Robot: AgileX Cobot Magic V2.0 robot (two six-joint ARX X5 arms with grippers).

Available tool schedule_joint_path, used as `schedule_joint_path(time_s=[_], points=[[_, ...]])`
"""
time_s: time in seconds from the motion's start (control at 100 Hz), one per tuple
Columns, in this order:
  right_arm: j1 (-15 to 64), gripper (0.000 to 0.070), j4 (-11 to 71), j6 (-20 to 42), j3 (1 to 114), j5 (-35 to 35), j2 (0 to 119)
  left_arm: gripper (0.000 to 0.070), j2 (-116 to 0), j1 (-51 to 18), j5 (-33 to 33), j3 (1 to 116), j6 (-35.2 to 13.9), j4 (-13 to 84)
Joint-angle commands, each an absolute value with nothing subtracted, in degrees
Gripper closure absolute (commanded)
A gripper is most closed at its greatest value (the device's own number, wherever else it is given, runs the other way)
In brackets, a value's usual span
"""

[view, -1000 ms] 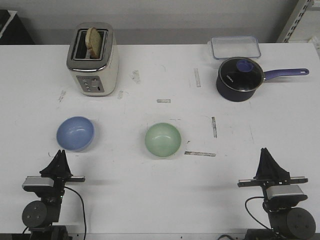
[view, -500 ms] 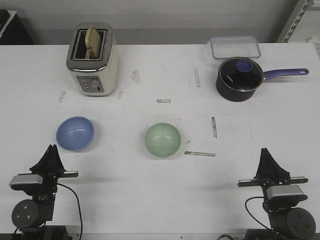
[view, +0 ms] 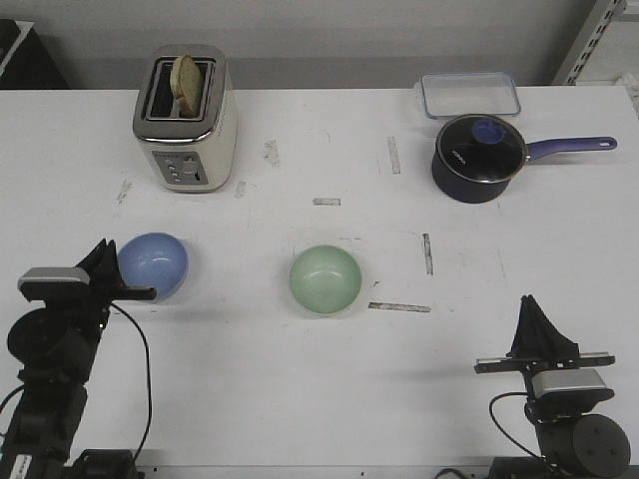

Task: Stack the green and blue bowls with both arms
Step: 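Reach the left gripper down to the rim of the light blue bowl, then grasp the blue bowl rim with the left gripper and lift it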

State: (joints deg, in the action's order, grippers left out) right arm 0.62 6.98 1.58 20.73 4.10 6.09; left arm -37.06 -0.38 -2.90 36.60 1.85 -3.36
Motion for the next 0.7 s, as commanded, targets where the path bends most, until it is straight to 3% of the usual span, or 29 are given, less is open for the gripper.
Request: schedule_joint_path(time_s=[0.0, 0.11, 0.21, 0.34, 0.45, 0.55, 0.69], points=[[0.51, 0.0696, 6.13, 2.07, 20.95, 4.03, 5.93, 0.0697, -40.51, -0.38, -2.76, 39.75, 2.79, -3.84], [0.51, 0.0696, 6.13, 2.07, 20.95, 4.03, 5.93, 0.0697, -46.35, -0.40, -2.76, 44.58, 2.76, -0.67], [0.51, 0.0696, 6.13, 2.07, 20.95, 4.03, 5.93, 0.0697, -51.86, -0.38, -2.79, 50.46, 1.41, 8.08], [0.51, 0.0696, 6.13, 2.07, 20.95, 4.03, 5.93, 0.0697, -60.14, -0.38, -2.79, 61.28, -5.30, 23.70], [0.51, 0.0696, 6.13, 2.07, 20.95, 4.03, 5.93, 0.0698, -65.98, -0.36, -2.24, 68.18, -9.37, 31.00], [0.51, 0.0696, 6.13, 2.07, 20.95, 4.03, 5.93, 0.0698, -69.80, 1.08, 2.09, 72.16, -13.21, 35.48], [0.51, 0.0696, 6.11, 2.07, 20.95, 4.03, 5.93, 0.0698, -73.32, 7.77, 13.82, 74.06, -17.34, 40.05]])
